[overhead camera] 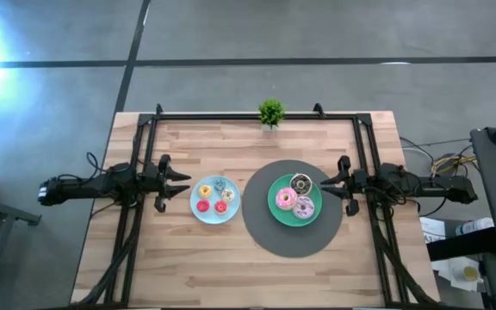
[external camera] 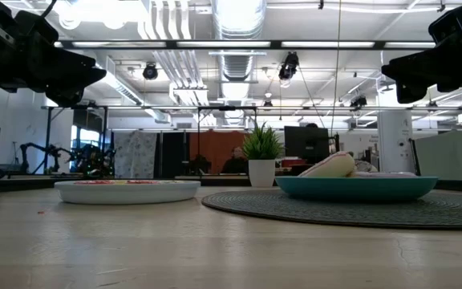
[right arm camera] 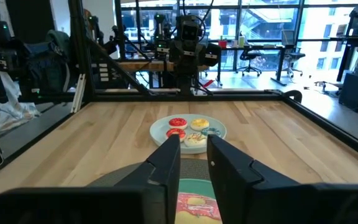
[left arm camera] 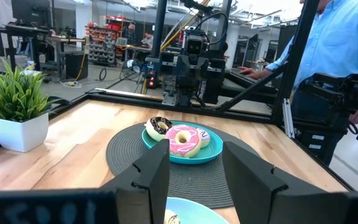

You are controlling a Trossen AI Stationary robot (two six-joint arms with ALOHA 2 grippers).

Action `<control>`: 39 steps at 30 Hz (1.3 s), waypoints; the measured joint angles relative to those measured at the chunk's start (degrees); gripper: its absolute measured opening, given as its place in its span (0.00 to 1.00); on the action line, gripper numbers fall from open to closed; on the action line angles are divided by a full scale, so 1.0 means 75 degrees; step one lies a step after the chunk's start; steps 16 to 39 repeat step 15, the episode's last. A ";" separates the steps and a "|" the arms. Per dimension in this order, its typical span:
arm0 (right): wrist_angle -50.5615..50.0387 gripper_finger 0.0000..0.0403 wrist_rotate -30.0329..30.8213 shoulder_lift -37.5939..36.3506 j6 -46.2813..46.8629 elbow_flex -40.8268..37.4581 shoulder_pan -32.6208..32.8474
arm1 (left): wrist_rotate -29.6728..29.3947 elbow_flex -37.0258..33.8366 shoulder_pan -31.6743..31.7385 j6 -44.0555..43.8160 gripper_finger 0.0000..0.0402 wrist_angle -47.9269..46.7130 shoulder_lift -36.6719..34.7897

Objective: Pick & Place donuts
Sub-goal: Return to Home Position

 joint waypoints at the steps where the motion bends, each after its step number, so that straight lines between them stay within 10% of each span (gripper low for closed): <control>1: 0.0000 0.19 0.0000 0.0000 0.0000 0.0000 0.0000 | 0.0000 0.0000 0.0000 -0.0002 0.31 0.0000 0.0000; 39: 0.0000 0.21 0.0000 0.0000 -0.0003 0.0000 0.0000 | 0.0000 0.0000 -0.0003 -0.0002 0.31 0.0000 0.0000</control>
